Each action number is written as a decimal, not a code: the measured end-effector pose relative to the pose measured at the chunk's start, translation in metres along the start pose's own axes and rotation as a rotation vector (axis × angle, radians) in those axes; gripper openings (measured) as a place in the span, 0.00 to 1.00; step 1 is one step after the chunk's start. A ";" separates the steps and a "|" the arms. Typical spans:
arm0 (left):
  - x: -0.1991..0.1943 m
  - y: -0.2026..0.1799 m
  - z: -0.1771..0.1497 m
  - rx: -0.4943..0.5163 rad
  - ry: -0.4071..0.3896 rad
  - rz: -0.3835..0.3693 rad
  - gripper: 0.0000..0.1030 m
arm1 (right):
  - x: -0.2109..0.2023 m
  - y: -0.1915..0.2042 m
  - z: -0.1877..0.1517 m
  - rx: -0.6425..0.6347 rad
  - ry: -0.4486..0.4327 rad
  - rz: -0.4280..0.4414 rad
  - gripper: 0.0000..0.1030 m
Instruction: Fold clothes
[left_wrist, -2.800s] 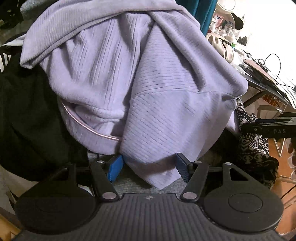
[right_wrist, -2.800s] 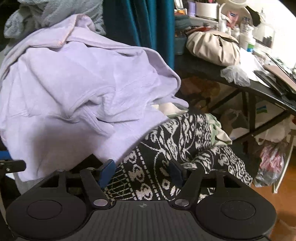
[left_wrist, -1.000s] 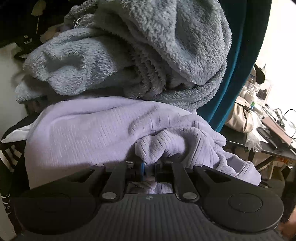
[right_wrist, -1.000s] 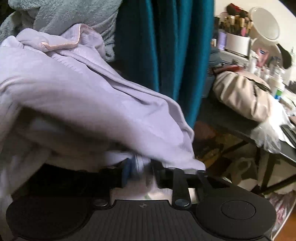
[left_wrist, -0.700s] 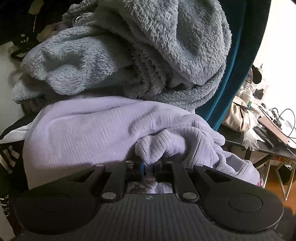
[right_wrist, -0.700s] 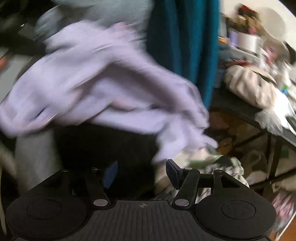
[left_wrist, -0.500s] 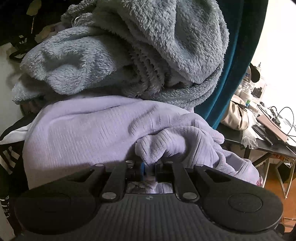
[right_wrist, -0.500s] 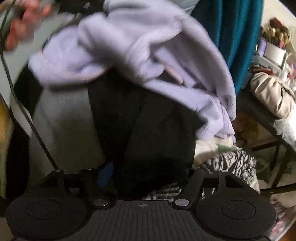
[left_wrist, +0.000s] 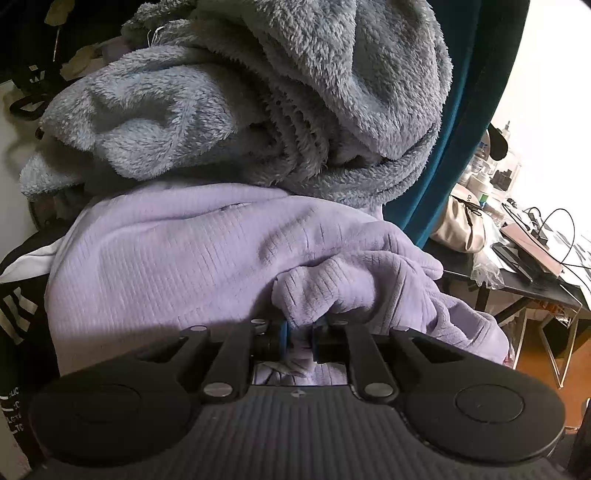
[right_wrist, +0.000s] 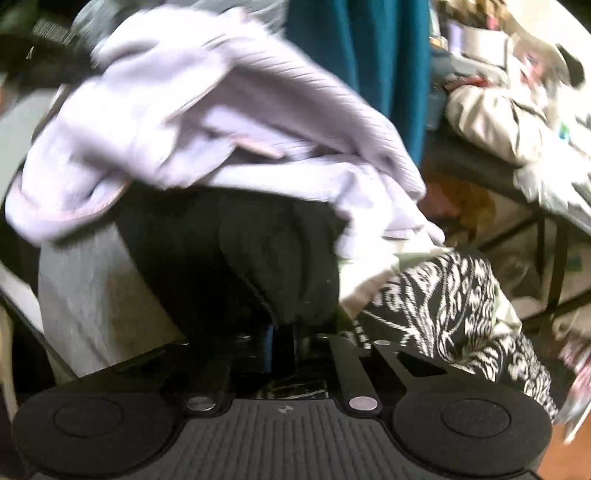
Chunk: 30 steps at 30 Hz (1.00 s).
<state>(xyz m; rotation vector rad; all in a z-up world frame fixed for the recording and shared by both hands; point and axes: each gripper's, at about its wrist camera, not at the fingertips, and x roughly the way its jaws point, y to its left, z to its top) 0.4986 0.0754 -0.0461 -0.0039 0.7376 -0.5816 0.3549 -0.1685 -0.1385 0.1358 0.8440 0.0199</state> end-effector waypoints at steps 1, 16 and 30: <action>-0.001 0.001 0.000 0.002 0.000 -0.001 0.13 | -0.004 -0.004 0.004 0.022 -0.029 -0.011 0.07; -0.001 -0.002 -0.006 0.004 0.019 -0.005 0.15 | 0.004 -0.035 0.091 0.078 -0.216 -0.080 0.07; 0.000 -0.003 -0.008 -0.006 0.030 0.004 0.16 | 0.039 -0.027 0.075 0.084 -0.122 -0.064 0.09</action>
